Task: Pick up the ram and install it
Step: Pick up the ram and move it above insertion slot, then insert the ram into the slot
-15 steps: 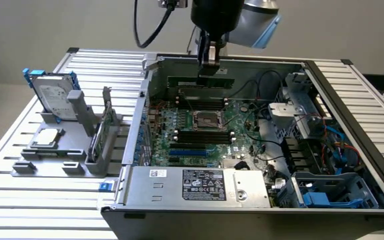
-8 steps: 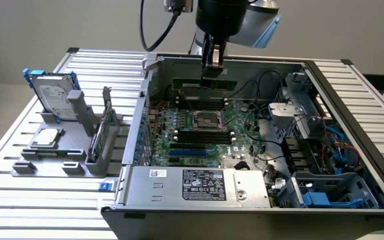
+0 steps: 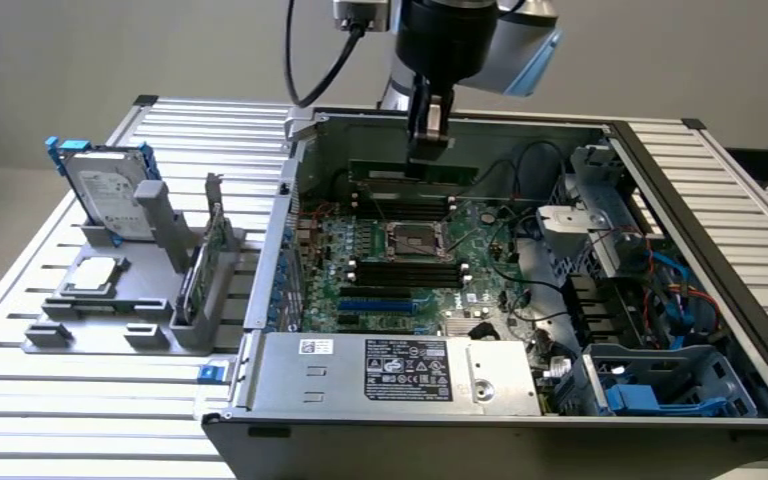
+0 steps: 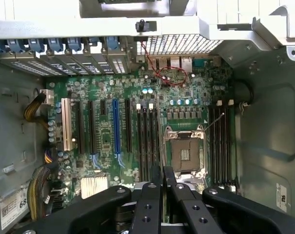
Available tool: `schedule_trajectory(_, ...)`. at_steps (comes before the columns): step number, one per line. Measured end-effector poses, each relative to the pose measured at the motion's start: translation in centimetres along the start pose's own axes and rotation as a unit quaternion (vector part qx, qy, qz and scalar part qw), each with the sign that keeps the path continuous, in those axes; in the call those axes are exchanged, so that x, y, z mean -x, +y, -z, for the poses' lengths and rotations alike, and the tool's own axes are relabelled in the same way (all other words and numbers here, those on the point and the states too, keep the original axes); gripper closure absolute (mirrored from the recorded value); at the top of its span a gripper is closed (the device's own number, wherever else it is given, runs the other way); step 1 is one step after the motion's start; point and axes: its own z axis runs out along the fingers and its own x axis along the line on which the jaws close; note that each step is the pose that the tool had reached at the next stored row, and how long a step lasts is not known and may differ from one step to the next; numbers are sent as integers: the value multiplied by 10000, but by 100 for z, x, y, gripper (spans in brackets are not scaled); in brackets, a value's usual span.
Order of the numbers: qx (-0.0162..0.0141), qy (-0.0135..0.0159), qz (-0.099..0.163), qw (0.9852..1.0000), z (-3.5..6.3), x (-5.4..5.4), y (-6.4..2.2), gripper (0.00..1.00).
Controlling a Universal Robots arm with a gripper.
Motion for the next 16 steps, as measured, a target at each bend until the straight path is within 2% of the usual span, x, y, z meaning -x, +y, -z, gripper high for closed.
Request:
schedule_trajectory(2, -25, 20, -29, 10000, -6, 13, -7, 87)
schedule_trajectory(6, -137, 40, -46, 9999, -26, 54, -5, 87)
schedule_trajectory(7, -151, 39, -46, 9999, -38, 54, -5, 87)
schedule_trajectory(16, -152, 39, -46, 9999, -39, 55, -5, 87)
